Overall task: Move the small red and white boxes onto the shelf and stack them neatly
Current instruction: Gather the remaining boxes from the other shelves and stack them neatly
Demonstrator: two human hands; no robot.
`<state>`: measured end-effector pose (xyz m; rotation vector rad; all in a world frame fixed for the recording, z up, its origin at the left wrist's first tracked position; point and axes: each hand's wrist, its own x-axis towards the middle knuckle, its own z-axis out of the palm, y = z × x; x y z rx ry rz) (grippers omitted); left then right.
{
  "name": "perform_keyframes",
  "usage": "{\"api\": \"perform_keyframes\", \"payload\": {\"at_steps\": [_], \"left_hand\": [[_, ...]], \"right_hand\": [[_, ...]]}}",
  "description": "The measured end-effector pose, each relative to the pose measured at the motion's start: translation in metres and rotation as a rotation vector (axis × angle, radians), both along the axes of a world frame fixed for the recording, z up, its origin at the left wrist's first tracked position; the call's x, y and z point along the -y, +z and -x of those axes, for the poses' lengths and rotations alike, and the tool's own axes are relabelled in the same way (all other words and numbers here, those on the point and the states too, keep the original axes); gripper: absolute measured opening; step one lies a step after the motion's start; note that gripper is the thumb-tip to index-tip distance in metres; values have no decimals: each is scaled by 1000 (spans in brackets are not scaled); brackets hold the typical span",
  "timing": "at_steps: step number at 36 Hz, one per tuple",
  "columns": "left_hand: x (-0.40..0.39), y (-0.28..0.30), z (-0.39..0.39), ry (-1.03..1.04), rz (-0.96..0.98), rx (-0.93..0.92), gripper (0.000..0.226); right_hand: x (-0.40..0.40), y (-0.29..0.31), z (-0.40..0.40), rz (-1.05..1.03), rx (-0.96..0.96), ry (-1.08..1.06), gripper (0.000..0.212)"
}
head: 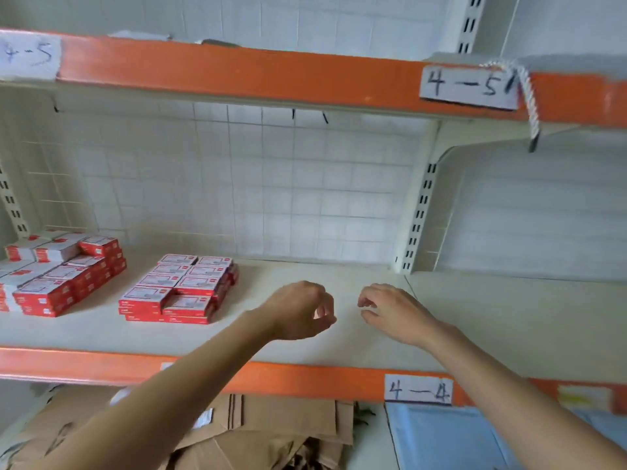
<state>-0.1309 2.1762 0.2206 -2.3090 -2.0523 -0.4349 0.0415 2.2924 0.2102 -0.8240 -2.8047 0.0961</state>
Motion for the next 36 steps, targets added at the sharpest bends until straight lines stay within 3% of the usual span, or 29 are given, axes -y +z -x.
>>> {"api": "perform_keyframes", "payload": {"at_steps": [6,17,27,36], "left_hand": [[-43,-1,-102,-138,9,-6,23],[-122,-9,-273,-222,-4,71,23],[-197,-8,-378,-299,47,25,26],[-299,-10,-453,-346,32,50,25]], "right_hand": [[-33,-6,-118,35,-25,-121,13],[-65,-7,-310,35,27,-343,27],[-107,-9,-404,72,-3,-459,37],[-192,-15,-477,107,48,-575,40]]}}
